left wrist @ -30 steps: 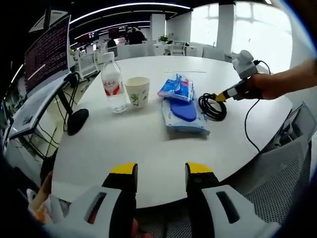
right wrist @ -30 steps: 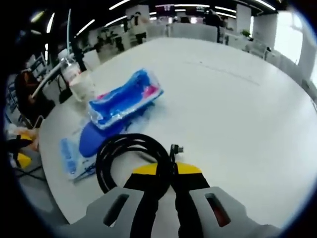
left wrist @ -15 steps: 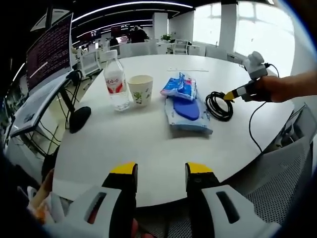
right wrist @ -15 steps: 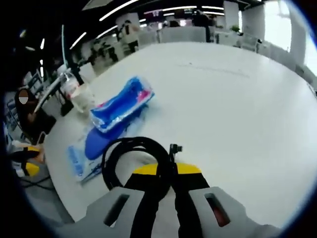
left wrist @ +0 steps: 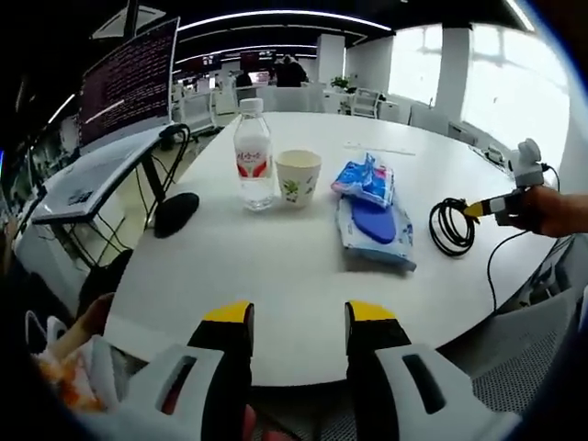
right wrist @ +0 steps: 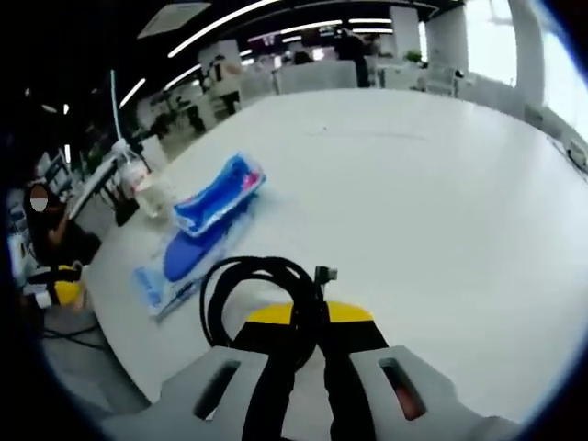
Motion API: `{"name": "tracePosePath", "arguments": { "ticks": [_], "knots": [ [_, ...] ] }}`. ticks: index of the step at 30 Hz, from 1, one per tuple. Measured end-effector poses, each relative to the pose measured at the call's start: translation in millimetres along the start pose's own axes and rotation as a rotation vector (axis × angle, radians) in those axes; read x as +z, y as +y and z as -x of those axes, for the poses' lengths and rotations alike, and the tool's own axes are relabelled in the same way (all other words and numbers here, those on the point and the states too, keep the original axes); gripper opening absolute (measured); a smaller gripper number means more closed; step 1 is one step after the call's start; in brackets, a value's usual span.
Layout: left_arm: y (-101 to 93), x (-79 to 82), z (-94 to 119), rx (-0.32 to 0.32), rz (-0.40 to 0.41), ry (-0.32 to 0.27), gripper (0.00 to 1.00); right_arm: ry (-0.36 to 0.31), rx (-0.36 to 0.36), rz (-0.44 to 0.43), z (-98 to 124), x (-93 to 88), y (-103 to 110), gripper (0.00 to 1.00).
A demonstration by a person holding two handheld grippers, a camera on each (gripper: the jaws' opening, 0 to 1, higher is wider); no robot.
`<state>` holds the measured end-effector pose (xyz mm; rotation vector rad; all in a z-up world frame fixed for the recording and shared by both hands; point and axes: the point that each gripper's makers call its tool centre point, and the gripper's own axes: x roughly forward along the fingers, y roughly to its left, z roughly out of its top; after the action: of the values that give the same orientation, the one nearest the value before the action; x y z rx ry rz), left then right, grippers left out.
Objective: Arrange the tabletop items into an orderly group along one side of the table until the central work area is clear of visible clutter.
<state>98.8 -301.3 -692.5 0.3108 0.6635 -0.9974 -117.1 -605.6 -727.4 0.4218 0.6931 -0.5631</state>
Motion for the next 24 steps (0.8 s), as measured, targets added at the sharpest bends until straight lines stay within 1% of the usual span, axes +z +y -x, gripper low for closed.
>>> {"name": "tracePosePath", "arguments": {
  "ticks": [2, 6, 10, 13, 16, 20, 24],
  "knots": [
    [1.8, 0.8, -0.5, 0.0, 0.016, -0.003, 0.39, -0.001, -0.01, -0.009, 5.6, -3.8, -4.5, 0.08],
    [4.6, 3.8, -1.2, 0.004, 0.018, -0.005, 0.39, -0.001, -0.032, -0.031, 14.8, -12.6, -14.9, 0.08],
    [6.7, 13.4, -2.3, 0.0, 0.036, -0.018, 0.39, 0.0, -0.057, -0.066, 25.5, -22.2, -24.3, 0.08],
    [7.7, 26.1, -3.7, -0.001, 0.027, -0.035, 0.39, -0.001, -0.081, -0.111, 31.8, -32.2, -34.1, 0.08],
    [7.0, 39.5, -4.9, -0.005, 0.025, -0.054, 0.39, 0.004, -0.096, -0.137, 35.0, -40.5, -39.5, 0.08],
    [4.9, 58.3, -8.3, -0.016, 0.013, -0.079, 0.39, 0.002, -0.11, -0.17, 38.8, -47.4, -43.8, 0.08],
    [0.9, 72.9, -12.9, -0.025, 0.0, -0.098, 0.39, 0.011, -0.104, -0.175, 37.8, -53.0, -41.2, 0.08]
  ]
}}
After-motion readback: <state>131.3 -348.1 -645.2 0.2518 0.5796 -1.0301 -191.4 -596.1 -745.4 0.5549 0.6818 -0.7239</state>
